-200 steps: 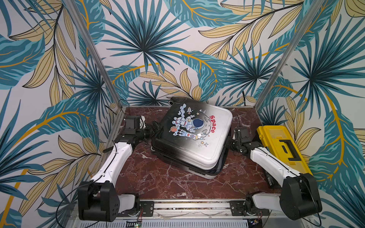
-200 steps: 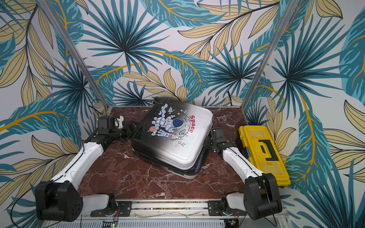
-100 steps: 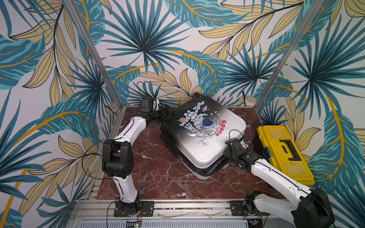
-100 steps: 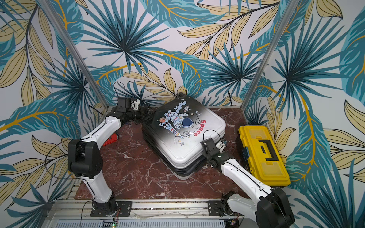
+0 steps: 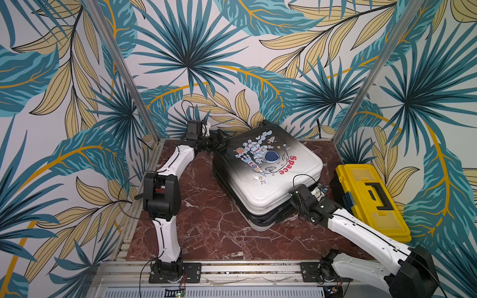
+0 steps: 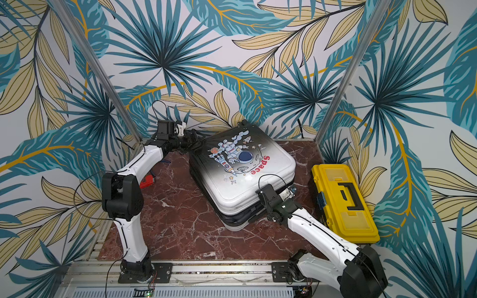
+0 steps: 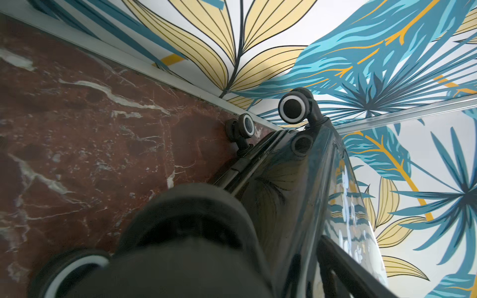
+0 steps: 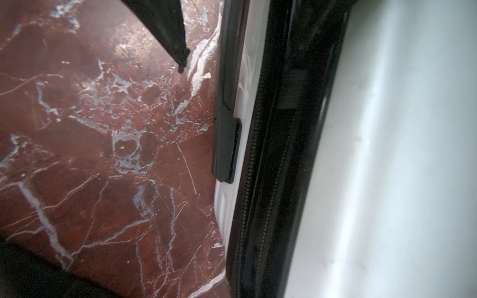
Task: Close the suitcase zippers
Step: Adjust the suitcase at the center of the board.
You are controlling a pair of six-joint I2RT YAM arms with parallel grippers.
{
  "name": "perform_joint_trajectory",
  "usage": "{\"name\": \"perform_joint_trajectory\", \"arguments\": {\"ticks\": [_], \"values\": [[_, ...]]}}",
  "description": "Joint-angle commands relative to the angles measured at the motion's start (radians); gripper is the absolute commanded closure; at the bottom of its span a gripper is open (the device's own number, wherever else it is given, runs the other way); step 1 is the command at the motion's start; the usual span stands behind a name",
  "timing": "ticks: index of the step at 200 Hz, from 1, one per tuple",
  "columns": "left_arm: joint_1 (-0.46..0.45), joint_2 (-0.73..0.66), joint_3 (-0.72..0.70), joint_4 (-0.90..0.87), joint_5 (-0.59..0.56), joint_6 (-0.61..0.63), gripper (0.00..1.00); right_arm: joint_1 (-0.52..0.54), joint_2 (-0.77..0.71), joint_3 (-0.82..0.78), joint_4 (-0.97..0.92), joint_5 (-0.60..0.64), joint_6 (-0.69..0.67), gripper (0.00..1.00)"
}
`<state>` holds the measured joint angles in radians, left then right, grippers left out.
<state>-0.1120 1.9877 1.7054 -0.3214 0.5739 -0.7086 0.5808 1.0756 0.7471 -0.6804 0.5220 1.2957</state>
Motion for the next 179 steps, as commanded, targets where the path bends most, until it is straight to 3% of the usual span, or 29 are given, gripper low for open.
{"name": "perform_joint_trajectory", "arguments": {"ticks": [1,40,72,97,111,154,179], "values": [[0.034,-0.096,-0.086,-0.090,-0.077,0.069,0.04,0.007,-0.054,0.038,-0.095,0.011,-0.094,0.30],[0.052,-0.341,-0.286,-0.191,-0.207,0.144,0.04,0.001,-0.145,0.126,-0.264,0.023,-0.370,0.28],[0.030,-0.582,-0.541,-0.191,-0.247,0.078,0.05,-0.023,-0.152,0.260,-0.268,0.008,-0.667,0.27],[-0.044,-0.733,-0.708,-0.191,-0.316,-0.022,0.07,-0.112,-0.138,0.341,-0.225,-0.101,-0.892,0.24],[-0.094,-0.792,-0.777,-0.191,-0.379,-0.118,0.11,-0.198,-0.127,0.364,-0.186,-0.258,-1.018,0.23],[-0.323,-0.828,-0.824,-0.165,-0.567,-0.367,0.14,-0.350,0.000,0.438,-0.095,-0.466,-1.240,0.16],[-0.403,-0.759,-0.808,-0.103,-0.584,-0.425,0.15,-0.422,0.088,0.484,-0.033,-0.580,-1.283,0.14]]}}
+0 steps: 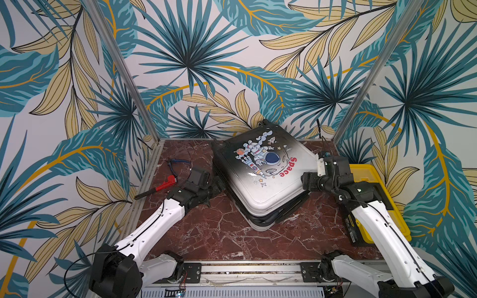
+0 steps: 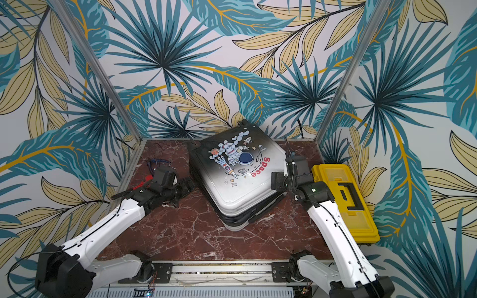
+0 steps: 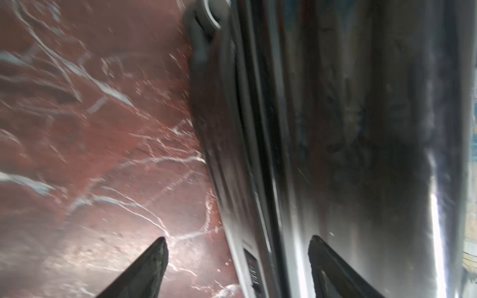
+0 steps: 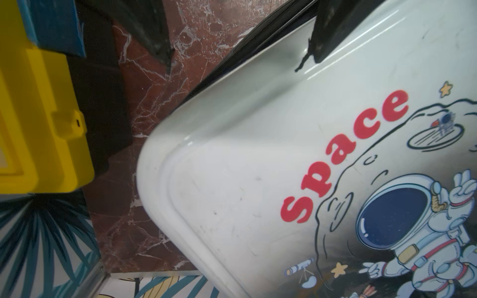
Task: Close the suitcase zippers
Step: Adjust the suitcase at the center of the board.
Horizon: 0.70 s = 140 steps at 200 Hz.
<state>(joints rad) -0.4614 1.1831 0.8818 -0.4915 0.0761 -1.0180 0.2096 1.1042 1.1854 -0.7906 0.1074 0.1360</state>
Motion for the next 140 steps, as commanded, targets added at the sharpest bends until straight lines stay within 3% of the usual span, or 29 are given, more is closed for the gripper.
{"name": "perform_joint_trajectory", "arguments": {"ticks": [1,65,112,140], "values": [[-0.055,0.050,0.017,0.068,-0.086,-0.117,0.15,-0.054,0.063,0.048,0.079,-0.170,-0.124,0.14],[-0.085,0.187,0.014,0.064,-0.128,-0.163,0.37,-0.200,0.189,0.159,0.096,-0.345,-0.160,0.13],[-0.085,0.266,0.039,0.071,-0.128,-0.092,0.43,-0.252,0.262,0.182,0.101,-0.393,-0.186,0.13],[-0.064,0.313,0.068,0.076,-0.128,-0.031,0.46,-0.276,0.289,0.184,0.124,-0.596,-0.222,0.13]]}}
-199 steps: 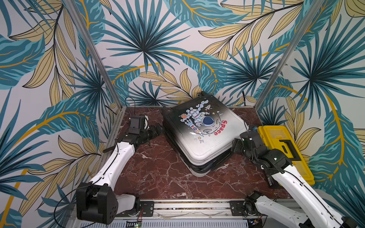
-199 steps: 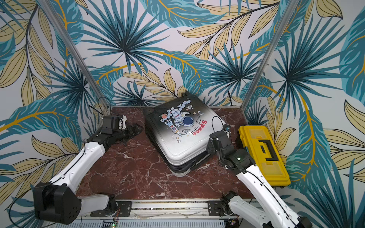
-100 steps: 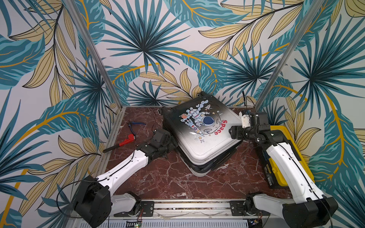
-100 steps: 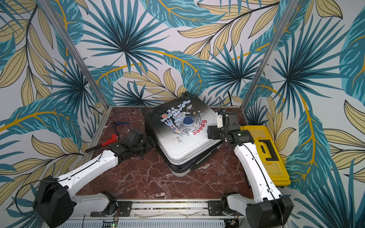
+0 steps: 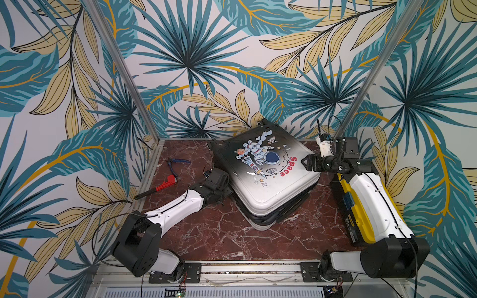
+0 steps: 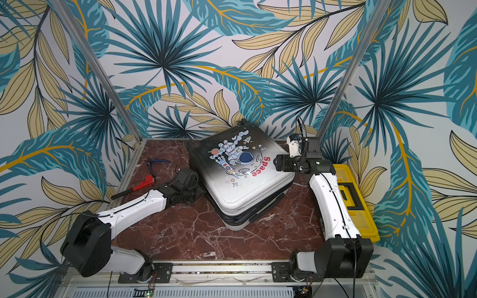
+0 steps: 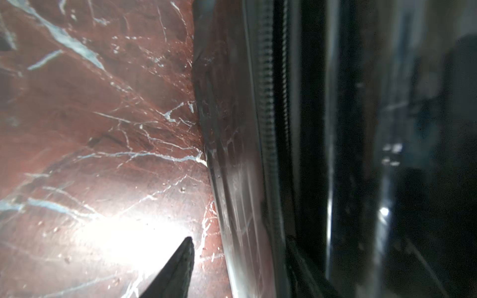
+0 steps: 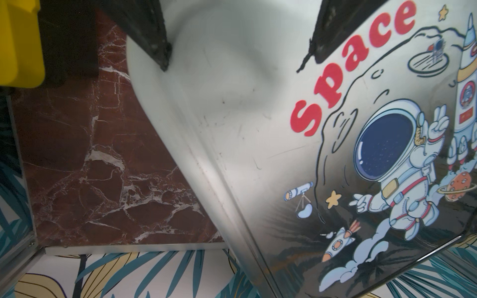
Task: Close the suitcase zippers
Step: Adjust the suitcase at the center of the board.
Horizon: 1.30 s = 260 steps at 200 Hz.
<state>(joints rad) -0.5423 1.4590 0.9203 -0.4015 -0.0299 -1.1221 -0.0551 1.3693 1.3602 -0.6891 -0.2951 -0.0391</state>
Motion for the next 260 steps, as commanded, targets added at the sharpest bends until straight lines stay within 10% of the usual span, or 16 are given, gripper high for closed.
{"name": "perform_joint_trajectory", "arguments": {"ticks": [1,99,198,260], "values": [[0.019,0.039,0.030,-0.014,-0.021,0.074,0.46,-0.011,0.025,0.009,0.024,-0.194,-0.047,0.13],[0.237,0.182,0.139,-0.008,0.148,0.389,0.96,-0.096,0.049,-0.062,0.081,-0.303,-0.083,0.07],[0.426,0.562,0.656,-0.104,0.358,0.790,0.94,-0.097,-0.248,-0.372,0.258,-0.329,0.042,0.07],[0.452,0.654,0.826,-0.147,0.367,0.809,0.72,-0.095,-0.392,-0.509,0.295,-0.363,0.114,0.09]]}}
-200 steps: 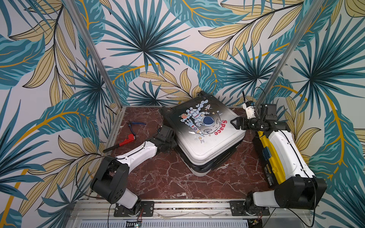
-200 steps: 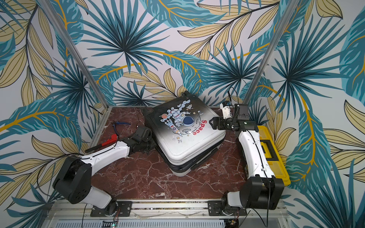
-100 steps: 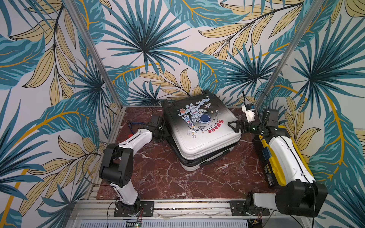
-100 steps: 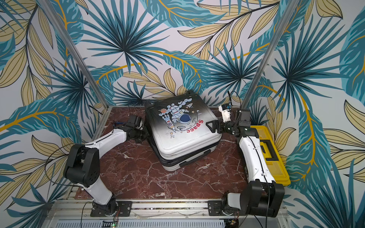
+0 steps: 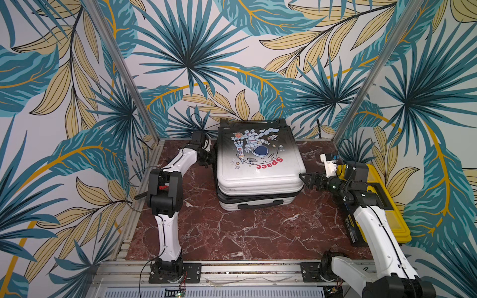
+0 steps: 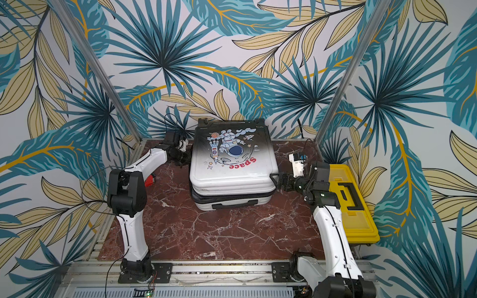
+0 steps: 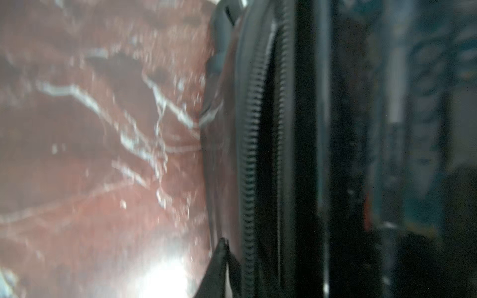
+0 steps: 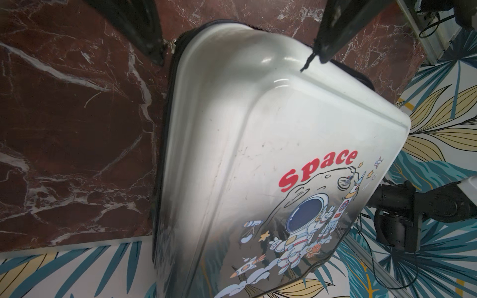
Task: Close the suitcase zippers
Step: Adjust the suitcase at the center of the board.
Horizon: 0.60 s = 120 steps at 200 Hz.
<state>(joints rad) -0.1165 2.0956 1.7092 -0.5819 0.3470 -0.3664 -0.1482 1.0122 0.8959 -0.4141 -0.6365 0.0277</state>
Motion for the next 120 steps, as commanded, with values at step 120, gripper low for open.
{"name": "perform_joint_trajectory", "arguments": {"ticks": [120], "values": [[-0.079,-0.517,-0.526,-0.005,-0.024,-0.129,0.51,0.012,-0.189,-0.103,-0.190,0.048,0.131,0.17]]}}
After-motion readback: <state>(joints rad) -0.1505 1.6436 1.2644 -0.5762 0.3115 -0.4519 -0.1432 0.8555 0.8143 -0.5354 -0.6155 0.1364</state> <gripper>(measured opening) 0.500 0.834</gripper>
